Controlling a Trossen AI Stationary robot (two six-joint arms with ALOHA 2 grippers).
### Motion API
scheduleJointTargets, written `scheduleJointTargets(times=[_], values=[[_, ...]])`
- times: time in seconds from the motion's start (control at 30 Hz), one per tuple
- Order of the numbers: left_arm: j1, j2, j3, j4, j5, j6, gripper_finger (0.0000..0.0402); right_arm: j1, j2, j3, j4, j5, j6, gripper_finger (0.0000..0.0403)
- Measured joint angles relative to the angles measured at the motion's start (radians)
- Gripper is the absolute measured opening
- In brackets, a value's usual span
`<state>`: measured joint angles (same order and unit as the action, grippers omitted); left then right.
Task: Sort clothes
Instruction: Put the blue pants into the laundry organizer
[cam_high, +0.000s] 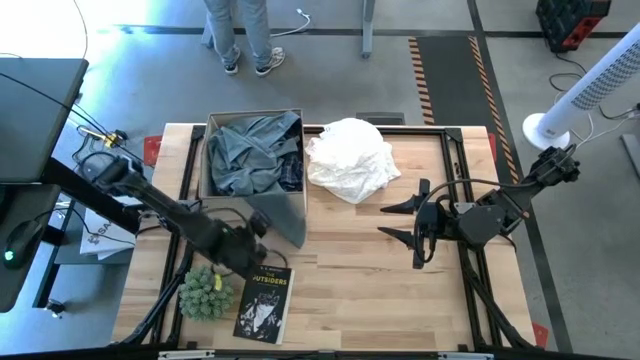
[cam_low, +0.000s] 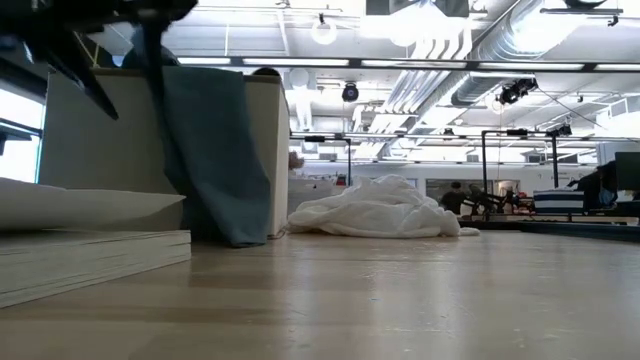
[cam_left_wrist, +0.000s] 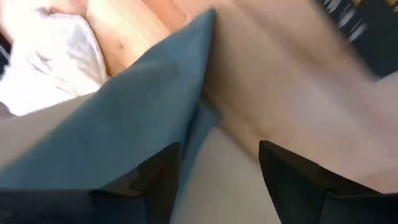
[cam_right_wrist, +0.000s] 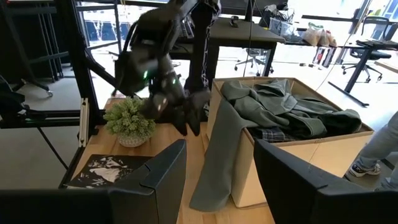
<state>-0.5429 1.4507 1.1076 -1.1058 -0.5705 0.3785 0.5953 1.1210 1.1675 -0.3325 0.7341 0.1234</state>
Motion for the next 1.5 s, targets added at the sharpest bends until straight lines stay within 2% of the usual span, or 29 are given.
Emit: scheduleJointTargets(times=[0.07,0.2,0.3,0.4,0.53,0.63,0.77,0.83,0.93,1.07,1.17,1.27,1.4,1.5], values=[[0.002,0.058,-0.003,0.002,-0.069,0.078,0.022,0.0,0.0,0.0,0.0,0.0,0.0,0.0185],[0.026,0.161,-0.058,0.006,-0.33,0.219,0.0222,0.0,0.0,0.0,0.0,0.0,0.0,0.0185],[0.079,0.216,-0.105,0.02,-0.391,0.234,0.0222,0.0,0.0,0.0,0.0,-0.002,0.0,0.0185],[0.118,0.251,-0.141,0.066,-0.442,0.177,0.022,0.0,0.0,0.0,0.0,-0.002,0.0,0.0185],[0.123,0.255,-0.14,0.169,-0.528,0.172,0.0174,0.0,0.0,0.0,0.0,-0.002,0.0,0.0185],[0.113,0.224,-0.115,0.253,-0.531,0.155,0.0109,0.0,0.0,0.0,0.0,-0.002,0.0,0.0185],[0.105,0.154,-0.057,0.28,-0.532,0.047,0.0017,0.0,0.0,0.0,0.0,-0.002,0.009,0.0185],[0.103,0.095,-0.031,0.292,-0.547,-0.023,0.0011,0.0,0.0,0.0,0.0,-0.003,0.009,0.0185],[0.107,-0.021,0.0,0.295,-0.63,-0.134,0.0012,0.0,0.0,0.0,0.0,-0.003,0.008,0.0185],[0.181,-0.218,0.013,0.346,-0.703,-0.231,0.0004,0.0,0.0,0.0,0.0,-0.003,0.008,0.0185],[0.315,-0.36,0.013,0.388,-0.671,-0.265,0.0003,0.0,0.0,0.0,0.001,-0.003,0.008,0.0185],[0.492,-0.46,0.014,0.402,-0.558,-0.227,0.0003,0.0,0.0,0.0,0.001,-0.003,0.008,0.0185],[0.698,-0.509,-0.021,0.416,-0.336,-0.142,0.0002,0.0,0.0,0.0,0.001,-0.003,0.008,0.0185],[0.79,-0.502,-0.099,0.447,-0.135,-0.153,0.0002,0.0,0.002,0.0,0.001,-0.003,0.008,0.0185]])
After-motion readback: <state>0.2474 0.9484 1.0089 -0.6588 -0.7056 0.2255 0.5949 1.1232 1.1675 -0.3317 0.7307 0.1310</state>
